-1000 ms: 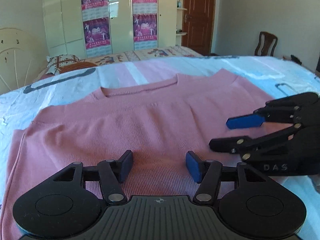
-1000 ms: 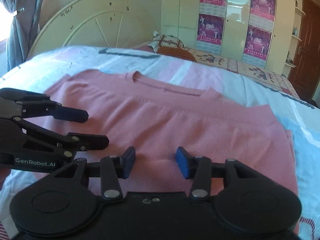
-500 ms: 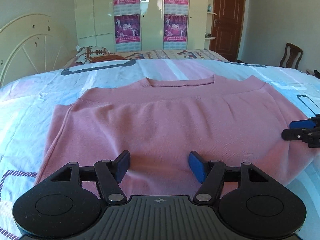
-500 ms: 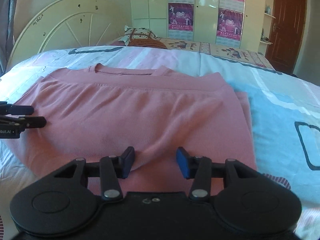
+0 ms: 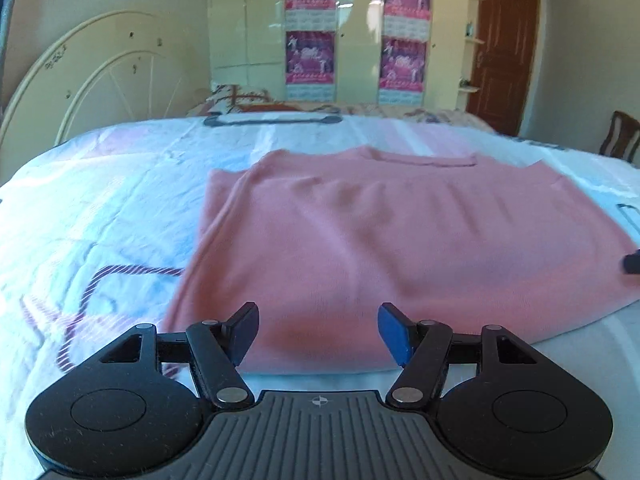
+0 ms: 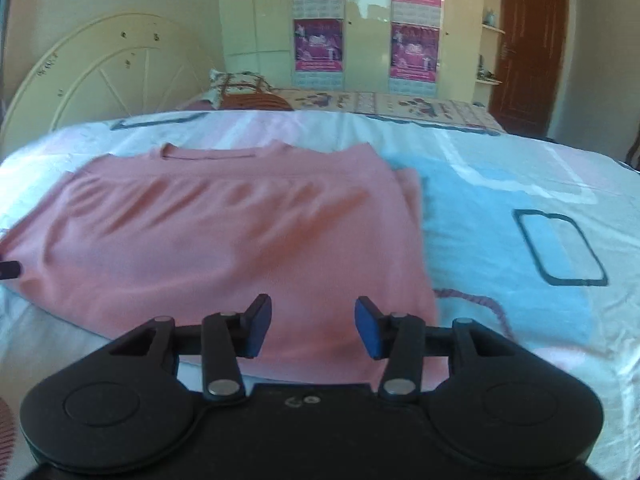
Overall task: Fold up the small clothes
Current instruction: 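Move both open grippers to one side edge of the folded sweatshirt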
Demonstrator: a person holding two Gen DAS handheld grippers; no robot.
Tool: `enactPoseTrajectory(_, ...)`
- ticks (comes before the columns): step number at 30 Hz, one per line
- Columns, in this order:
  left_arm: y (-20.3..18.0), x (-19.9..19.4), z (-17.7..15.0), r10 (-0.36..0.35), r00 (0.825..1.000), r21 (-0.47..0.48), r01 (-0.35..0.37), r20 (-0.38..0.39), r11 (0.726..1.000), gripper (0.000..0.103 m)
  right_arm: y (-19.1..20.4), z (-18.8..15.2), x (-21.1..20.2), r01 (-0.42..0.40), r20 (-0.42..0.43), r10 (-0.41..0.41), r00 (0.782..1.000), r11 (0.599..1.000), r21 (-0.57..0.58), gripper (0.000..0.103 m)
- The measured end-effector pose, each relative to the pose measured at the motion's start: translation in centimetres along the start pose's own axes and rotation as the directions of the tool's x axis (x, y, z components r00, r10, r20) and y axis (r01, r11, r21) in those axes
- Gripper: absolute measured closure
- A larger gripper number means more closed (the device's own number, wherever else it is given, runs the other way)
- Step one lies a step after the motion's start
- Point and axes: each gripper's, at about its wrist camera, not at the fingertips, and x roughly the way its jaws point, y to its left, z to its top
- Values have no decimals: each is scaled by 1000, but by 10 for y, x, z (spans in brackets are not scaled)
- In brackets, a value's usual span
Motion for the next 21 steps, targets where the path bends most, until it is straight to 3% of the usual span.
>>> enactPoseTrajectory(5,-53,19,0,-71,996,17,72,-51,997,38,71,-2,23,-123,-47,119,992,990,-69,59)
enactPoseTrajectory(9,-58,27,-8,-47,996,13,48,-79,999,38,91,-6,37,-121,-87,112,990,988,-98,58)
enactPoseTrajectory(12,-39,15,-10,6,998,4,-6,-59,1000,38,77,-6,31,-103,-90,95,991,990,-93,59)
enactPoseTrajectory(16,16,6,-21,96,994,-78,-101,-59,992,38,26,-10,16,37,-74,-39,997,999,-36,59)
enactPoseTrajectory(19,39,0,-25,117,992,-86,-121,-49,989,38,-12,-16,8,141,-74,-140,987,990,7,59)
enactPoseTrajectory(21,42,2,-26,128,990,-70,-131,-57,989,38,-27,-18,7,132,-89,-128,988,991,35,60)
